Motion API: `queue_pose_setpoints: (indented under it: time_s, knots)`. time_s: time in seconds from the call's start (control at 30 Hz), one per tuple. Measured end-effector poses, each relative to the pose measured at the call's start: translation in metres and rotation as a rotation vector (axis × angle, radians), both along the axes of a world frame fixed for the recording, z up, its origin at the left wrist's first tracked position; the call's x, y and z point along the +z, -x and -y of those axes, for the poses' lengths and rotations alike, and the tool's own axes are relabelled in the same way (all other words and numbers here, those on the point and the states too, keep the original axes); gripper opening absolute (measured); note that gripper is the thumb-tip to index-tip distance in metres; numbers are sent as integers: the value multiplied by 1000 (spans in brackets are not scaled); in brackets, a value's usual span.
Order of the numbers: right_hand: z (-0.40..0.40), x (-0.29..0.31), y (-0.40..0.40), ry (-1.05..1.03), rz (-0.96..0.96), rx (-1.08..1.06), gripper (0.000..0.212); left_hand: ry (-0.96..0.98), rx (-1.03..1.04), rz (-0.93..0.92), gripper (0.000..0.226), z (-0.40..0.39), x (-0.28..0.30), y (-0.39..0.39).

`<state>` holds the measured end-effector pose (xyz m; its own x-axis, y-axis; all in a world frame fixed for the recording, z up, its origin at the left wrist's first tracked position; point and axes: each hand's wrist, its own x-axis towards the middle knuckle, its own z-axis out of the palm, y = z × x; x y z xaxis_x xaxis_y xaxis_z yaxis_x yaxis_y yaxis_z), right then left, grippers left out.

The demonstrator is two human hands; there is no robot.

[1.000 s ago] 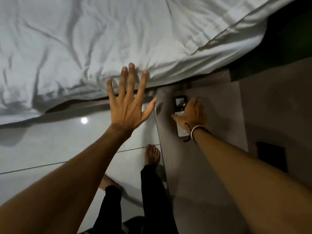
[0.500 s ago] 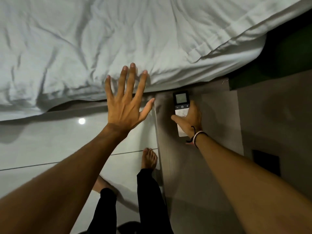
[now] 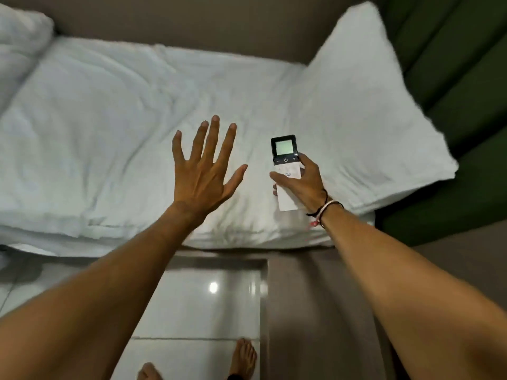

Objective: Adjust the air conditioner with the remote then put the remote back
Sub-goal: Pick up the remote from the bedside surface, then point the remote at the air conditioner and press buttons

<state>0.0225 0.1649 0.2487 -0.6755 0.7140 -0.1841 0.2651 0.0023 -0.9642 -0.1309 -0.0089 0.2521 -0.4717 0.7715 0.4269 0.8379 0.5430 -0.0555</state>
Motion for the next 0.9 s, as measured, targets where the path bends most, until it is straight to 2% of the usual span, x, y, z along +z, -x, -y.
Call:
queue_pose_setpoints:
  time_s: [0.13, 0.3, 0.47, 0.57, 0.67, 0.9]
  knots:
    - [15, 111, 65, 42, -211, 108, 30, -77, 87, -84, 75, 29, 100, 47]
    - [52, 241, 137, 22, -353, 250, 33, -154, 158, -223, 73, 88, 223, 98]
    - [105, 342, 187, 5, -420, 302, 28, -189, 230, -343, 73, 147, 317, 137]
    - [142, 395, 209, -3, -468, 321, 24, -187, 279, -366, 75, 186, 371, 157]
    - [180, 435, 230, -15, -538, 333, 32, -194, 348, -388, 78, 223, 414, 169]
    - [258, 493, 263, -27, -664, 396, 49, -221, 453, -432, 82, 294, 475, 187]
